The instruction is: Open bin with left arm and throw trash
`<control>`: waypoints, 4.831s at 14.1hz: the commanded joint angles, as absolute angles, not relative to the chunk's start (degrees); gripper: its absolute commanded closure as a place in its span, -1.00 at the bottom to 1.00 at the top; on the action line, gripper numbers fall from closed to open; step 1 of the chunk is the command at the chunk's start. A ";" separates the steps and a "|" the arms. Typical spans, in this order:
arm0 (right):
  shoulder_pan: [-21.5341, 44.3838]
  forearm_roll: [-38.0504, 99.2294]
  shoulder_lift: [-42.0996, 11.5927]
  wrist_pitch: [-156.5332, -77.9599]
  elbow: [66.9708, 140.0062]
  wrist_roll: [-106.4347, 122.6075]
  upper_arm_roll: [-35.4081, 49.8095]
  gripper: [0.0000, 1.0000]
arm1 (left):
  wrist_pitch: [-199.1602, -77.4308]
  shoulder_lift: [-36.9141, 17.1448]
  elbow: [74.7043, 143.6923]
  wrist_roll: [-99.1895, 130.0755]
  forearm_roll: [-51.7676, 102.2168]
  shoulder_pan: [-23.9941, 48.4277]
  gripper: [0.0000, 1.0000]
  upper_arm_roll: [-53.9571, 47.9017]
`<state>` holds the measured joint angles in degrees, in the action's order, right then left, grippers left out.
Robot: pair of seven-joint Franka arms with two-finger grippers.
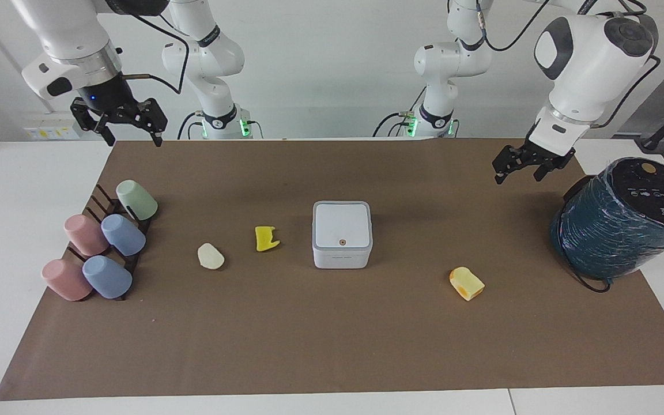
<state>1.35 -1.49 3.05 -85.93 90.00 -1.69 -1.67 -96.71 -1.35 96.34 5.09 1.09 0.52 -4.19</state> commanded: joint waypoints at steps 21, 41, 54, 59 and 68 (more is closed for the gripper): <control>1.76 -1.32 5.10 -87.36 93.08 -2.99 -1.67 -1.00 | -115.74 2.64 106.87 17.84 4.73 10.10 0.19 -5.01; 1.67 -1.14 5.45 -90.87 95.36 -2.46 -1.67 -1.00 | -149.32 -8.08 113.03 42.28 9.93 29.27 0.86 -5.01; 6.68 3.16 -11.32 -120.13 103.36 11.69 -1.23 -1.00 | -154.16 -14.05 112.59 42.28 10.11 31.03 0.86 -5.01; 8.26 7.12 -15.82 -133.57 110.37 23.87 -1.32 -1.00 | -156.09 -16.26 113.03 42.36 10.11 32.17 0.84 -5.01; 7.29 7.03 -16.79 -140.63 118.56 35.60 -1.49 0.09 | -142.48 -15.38 102.48 40.52 9.93 23.04 0.77 -4.83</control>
